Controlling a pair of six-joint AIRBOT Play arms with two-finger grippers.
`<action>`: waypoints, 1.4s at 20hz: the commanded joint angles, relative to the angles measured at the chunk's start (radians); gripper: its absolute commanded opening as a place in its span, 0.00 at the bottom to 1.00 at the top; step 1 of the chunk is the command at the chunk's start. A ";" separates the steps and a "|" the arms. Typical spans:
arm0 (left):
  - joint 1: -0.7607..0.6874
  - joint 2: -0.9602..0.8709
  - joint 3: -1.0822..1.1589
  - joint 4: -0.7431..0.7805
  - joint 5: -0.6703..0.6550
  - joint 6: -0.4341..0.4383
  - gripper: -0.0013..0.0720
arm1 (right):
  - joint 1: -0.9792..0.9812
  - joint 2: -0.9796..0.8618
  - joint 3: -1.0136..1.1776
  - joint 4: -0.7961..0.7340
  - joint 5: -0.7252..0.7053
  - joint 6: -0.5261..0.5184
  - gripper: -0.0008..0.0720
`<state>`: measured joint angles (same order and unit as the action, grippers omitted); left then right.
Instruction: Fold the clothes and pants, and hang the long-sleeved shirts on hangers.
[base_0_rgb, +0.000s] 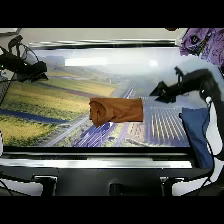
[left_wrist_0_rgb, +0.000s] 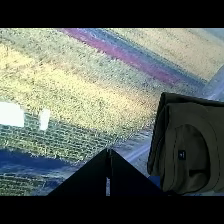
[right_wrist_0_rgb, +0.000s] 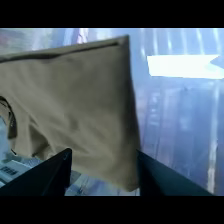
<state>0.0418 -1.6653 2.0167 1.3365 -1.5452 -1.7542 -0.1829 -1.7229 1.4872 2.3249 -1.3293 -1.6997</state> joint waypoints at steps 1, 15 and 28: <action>0.003 0.000 0.000 0.000 0.000 0.001 0.04 | -0.017 -0.041 -0.173 0.144 0.085 -0.146 0.63; -0.004 -0.018 0.000 0.000 0.000 0.000 0.04 | 0.115 -0.120 -0.195 0.222 0.154 -0.203 0.18; -0.005 -0.018 0.000 0.000 0.000 0.000 0.04 | -0.081 -0.045 0.302 0.056 0.036 0.167 0.05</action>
<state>0.0376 -1.6829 2.0167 1.3361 -1.5452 -1.7542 -0.2115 -1.7733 1.6798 2.4432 -1.2652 -1.6409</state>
